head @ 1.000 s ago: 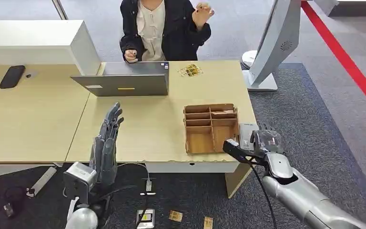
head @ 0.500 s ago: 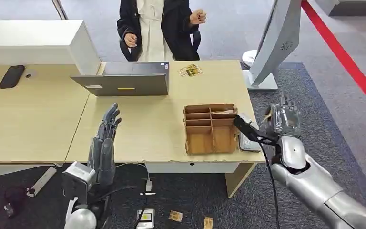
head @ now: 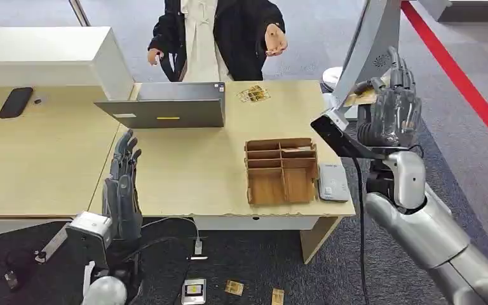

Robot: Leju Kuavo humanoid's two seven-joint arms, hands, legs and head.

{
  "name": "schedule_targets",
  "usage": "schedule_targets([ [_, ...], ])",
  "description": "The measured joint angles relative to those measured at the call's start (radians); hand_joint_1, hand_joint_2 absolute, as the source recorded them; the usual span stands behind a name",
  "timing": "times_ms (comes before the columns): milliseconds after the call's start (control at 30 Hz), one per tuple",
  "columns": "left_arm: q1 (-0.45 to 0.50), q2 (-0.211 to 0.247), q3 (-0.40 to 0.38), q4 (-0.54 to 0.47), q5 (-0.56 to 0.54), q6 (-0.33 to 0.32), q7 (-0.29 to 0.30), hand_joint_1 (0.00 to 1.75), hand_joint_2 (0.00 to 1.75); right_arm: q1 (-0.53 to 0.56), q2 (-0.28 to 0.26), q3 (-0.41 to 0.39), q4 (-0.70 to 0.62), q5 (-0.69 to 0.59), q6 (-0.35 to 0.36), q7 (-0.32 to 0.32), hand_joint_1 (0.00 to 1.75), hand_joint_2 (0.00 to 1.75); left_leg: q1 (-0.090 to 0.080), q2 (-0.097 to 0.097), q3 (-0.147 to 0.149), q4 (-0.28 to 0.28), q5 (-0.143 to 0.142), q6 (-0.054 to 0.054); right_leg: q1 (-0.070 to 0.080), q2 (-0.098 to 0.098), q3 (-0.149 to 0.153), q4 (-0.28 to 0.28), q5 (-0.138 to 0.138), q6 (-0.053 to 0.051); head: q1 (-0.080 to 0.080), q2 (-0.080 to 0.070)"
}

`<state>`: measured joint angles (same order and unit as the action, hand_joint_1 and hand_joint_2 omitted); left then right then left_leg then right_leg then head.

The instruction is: Pass the card to the sensor for recognition and then transmit it.

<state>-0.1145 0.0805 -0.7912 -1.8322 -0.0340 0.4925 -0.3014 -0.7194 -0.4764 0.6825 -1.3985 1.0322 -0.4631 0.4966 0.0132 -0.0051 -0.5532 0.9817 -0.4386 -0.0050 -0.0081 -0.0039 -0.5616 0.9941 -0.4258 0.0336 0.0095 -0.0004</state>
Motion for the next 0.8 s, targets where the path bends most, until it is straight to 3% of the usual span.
schedule_targets([
  [167,-0.009,0.000,-0.010,0.000,0.007,0.001,-0.019,0.00,0.00,-0.020,0.040,-0.002,-0.018,-0.065,0.005,-0.039,1.75,1.75,0.000,0.000,-0.001,0.000,0.000,0.000,0.000,0.000,0.000,0.000,0.000,0.000,0.000,0.000],
  [333,-0.035,-0.001,-0.026,0.012,0.027,-0.050,-0.047,0.00,0.00,-0.095,0.108,0.024,0.031,-0.235,0.160,-0.155,1.75,1.75,0.000,0.000,-0.002,0.000,0.000,0.000,0.000,0.000,-0.001,0.000,0.000,0.000,0.000,0.000],
  [433,-0.045,-0.009,-0.030,0.019,0.035,-0.091,-0.050,0.00,0.00,-0.160,0.157,0.053,0.103,-0.271,0.190,-0.197,1.75,1.75,0.000,-0.001,-0.002,0.000,0.001,0.000,0.000,0.000,-0.001,0.000,0.000,0.000,0.000,0.000],
  [533,-0.046,-0.012,-0.031,0.021,0.036,-0.107,-0.050,0.00,0.00,-0.199,0.188,0.072,0.159,-0.278,0.194,-0.205,1.75,1.75,0.000,-0.002,-0.002,0.000,0.001,0.000,0.000,-0.001,-0.001,0.000,0.000,0.000,0.000,0.000],
  [800,-0.067,-0.032,-0.033,0.045,0.045,-0.182,-0.054,0.00,0.00,-0.365,0.297,0.180,0.418,-0.218,0.321,-0.186,1.75,1.75,0.000,-0.002,-0.004,0.000,0.001,0.000,0.000,-0.001,-0.003,0.000,0.001,0.001,0.000,0.000],
])
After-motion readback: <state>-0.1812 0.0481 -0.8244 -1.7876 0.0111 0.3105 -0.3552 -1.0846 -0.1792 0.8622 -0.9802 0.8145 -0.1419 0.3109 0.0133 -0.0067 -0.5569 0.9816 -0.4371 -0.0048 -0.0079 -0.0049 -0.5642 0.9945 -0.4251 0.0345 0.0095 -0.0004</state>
